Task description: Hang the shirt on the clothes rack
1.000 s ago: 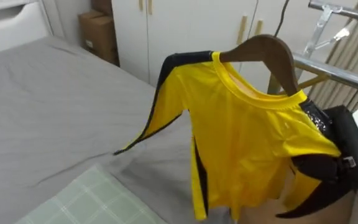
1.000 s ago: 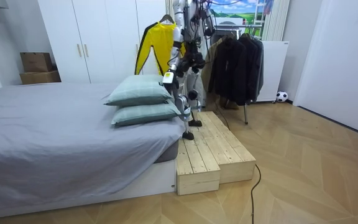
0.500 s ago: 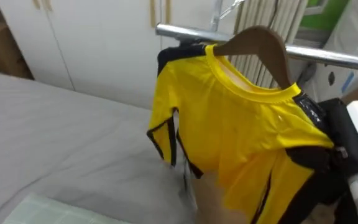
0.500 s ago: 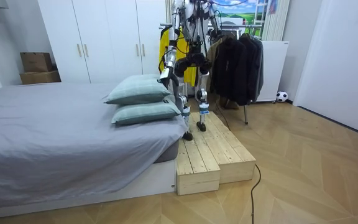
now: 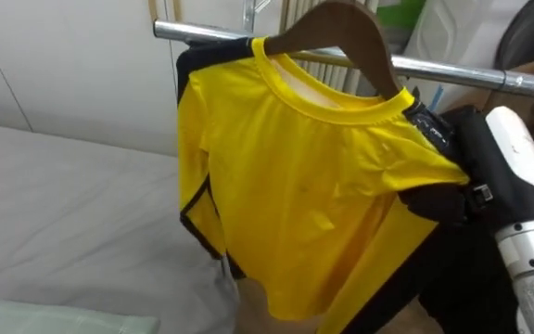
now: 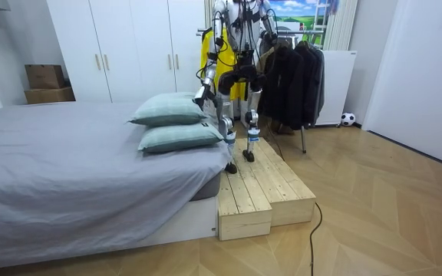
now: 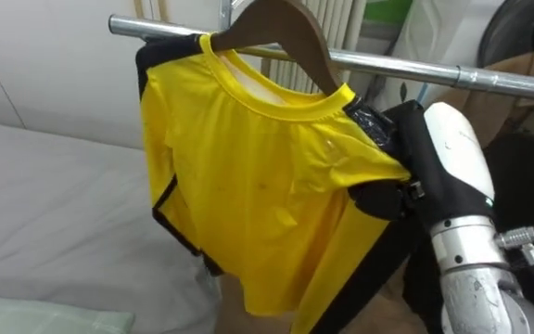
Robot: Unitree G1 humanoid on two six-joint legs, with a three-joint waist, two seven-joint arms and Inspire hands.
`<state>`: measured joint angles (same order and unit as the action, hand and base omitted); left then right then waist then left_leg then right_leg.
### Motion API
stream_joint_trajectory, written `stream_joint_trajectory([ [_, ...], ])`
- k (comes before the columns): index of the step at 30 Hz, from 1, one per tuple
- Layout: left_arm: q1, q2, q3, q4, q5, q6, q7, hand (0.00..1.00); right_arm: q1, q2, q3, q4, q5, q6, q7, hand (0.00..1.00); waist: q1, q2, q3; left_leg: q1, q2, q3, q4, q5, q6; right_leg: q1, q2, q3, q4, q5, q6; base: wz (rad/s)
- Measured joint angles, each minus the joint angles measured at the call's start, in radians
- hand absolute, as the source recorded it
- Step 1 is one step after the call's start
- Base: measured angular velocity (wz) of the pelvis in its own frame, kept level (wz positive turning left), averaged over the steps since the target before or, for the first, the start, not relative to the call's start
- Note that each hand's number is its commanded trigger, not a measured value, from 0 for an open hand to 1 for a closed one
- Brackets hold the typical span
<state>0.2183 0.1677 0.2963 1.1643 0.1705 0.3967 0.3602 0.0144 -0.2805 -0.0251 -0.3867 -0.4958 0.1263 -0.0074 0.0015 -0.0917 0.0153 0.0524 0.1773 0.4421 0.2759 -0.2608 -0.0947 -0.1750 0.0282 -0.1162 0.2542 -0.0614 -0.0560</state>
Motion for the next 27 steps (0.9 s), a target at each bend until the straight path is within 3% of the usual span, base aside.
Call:
stream_joint_trajectory([
  [6, -0.008, -0.001, -0.049, -0.031, 0.03, -0.004, 0.02, 0.0, -0.007, -0.001, -0.001, 0.0, 0.064, 0.0, 0.015, 1.0, -0.008, 0.006, 0.0032, 0.008, 0.0, -0.014, -0.006, 0.002, -0.003, 0.002, 0.02, 0.029, -0.007, 0.01, -0.015, -0.15],
  [9, -0.007, -0.001, -0.051, -0.004, 0.028, -0.008, 0.024, 0.0, 0.001, -0.001, -0.001, 0.0, 0.099, 0.0, 0.022, 1.0, -0.007, 0.008, 0.0027, 0.019, -0.02, -0.048, -0.042, 0.003, 0.0, 0.007, 0.031, 0.048, -0.016, 0.017, -0.018, -0.24],
  [13, -0.003, -0.003, -0.042, 0.006, 0.028, -0.012, 0.024, 0.0, 0.008, -0.003, -0.009, 0.0, 0.101, 0.001, 0.066, 1.0, 0.006, 0.022, -0.0053, 0.028, -0.021, -0.046, -0.046, 0.004, -0.001, 0.007, 0.042, 0.058, -0.014, 0.022, -0.022, -0.11],
  [17, 0.011, -0.012, -0.023, 0.013, 0.028, -0.043, 0.024, 0.0, 0.008, -0.02, -0.037, 0.0, 0.104, 0.001, 0.097, 1.0, 0.01, 0.037, -0.0159, 0.032, -0.023, -0.06, -0.047, 0.004, -0.001, 0.007, 0.045, 0.067, -0.013, 0.022, -0.022, -0.04],
  [20, 0.015, -0.014, -0.023, 0.013, 0.028, -0.048, 0.022, 0.0, 0.008, -0.038, -0.041, 0.002, 0.104, 0.001, 0.098, 1.0, 0.022, 0.038, -0.0156, 0.044, -0.036, -0.098, -0.061, 0.004, 0.0, 0.011, 0.05, 0.083, -0.014, 0.023, -0.022, -0.14],
  [27, 0.014, -0.015, -0.024, 0.013, 0.027, -0.061, 0.02, 0.0, 0.013, -0.037, -0.041, 0.014, 0.124, -0.004, 0.119, 1.0, 0.025, 0.04, -0.0136, 0.046, -0.041, -0.11, -0.065, -0.003, 0.012, 0.02, 0.046, 0.082, -0.018, 0.027, -0.018, 0.0],
])
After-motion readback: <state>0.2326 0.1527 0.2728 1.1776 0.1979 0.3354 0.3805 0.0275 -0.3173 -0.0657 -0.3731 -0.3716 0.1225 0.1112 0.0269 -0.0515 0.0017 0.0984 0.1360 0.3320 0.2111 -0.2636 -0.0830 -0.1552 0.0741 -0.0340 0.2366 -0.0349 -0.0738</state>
